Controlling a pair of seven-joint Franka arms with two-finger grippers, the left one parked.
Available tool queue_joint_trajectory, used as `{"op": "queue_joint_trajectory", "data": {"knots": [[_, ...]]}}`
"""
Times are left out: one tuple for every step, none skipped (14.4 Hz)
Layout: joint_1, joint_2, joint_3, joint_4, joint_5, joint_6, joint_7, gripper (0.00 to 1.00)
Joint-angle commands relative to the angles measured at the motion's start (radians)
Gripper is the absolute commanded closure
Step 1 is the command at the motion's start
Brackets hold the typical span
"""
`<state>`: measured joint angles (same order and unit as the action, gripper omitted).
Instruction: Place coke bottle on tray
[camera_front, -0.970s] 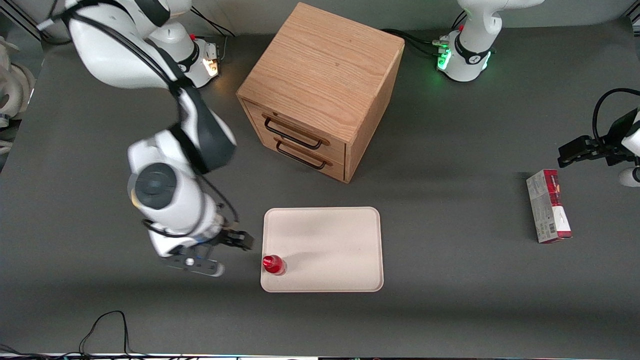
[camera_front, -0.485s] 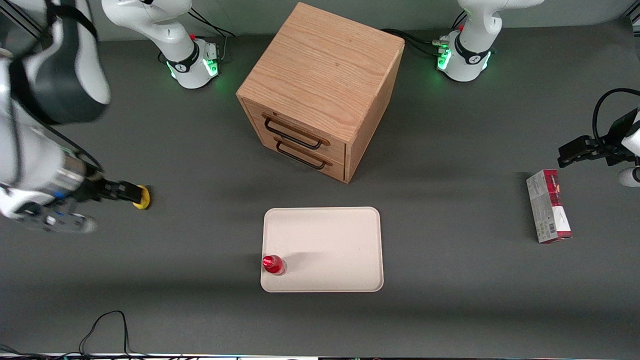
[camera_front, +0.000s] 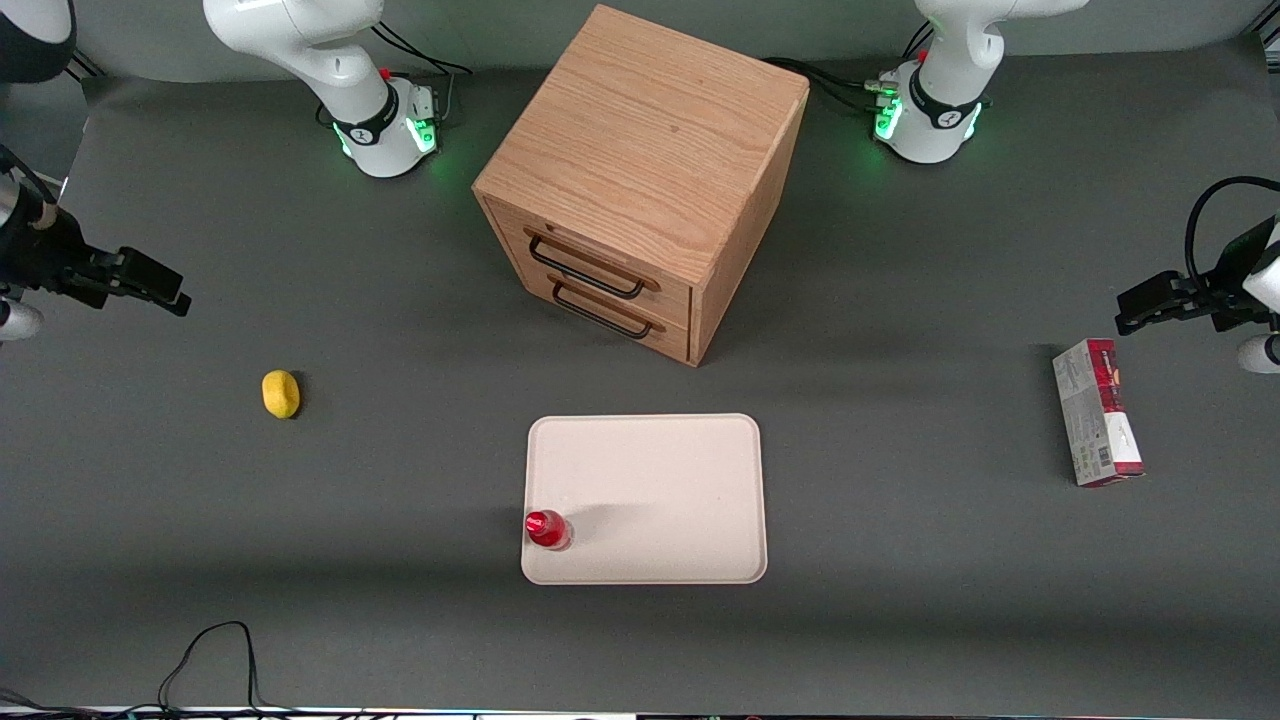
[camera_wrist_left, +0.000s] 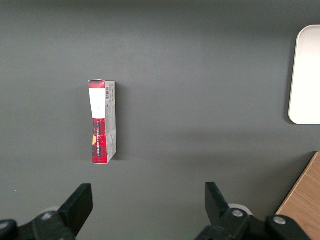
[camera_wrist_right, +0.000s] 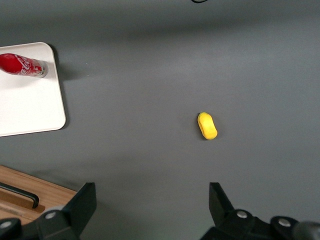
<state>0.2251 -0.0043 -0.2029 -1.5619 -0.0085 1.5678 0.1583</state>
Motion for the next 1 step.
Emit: {"op": "queue_joint_trajectory", "data": {"knots": [[0.008,-0.023,-0.001,-0.035,0.025,0.018,0.007,0.0]]}}
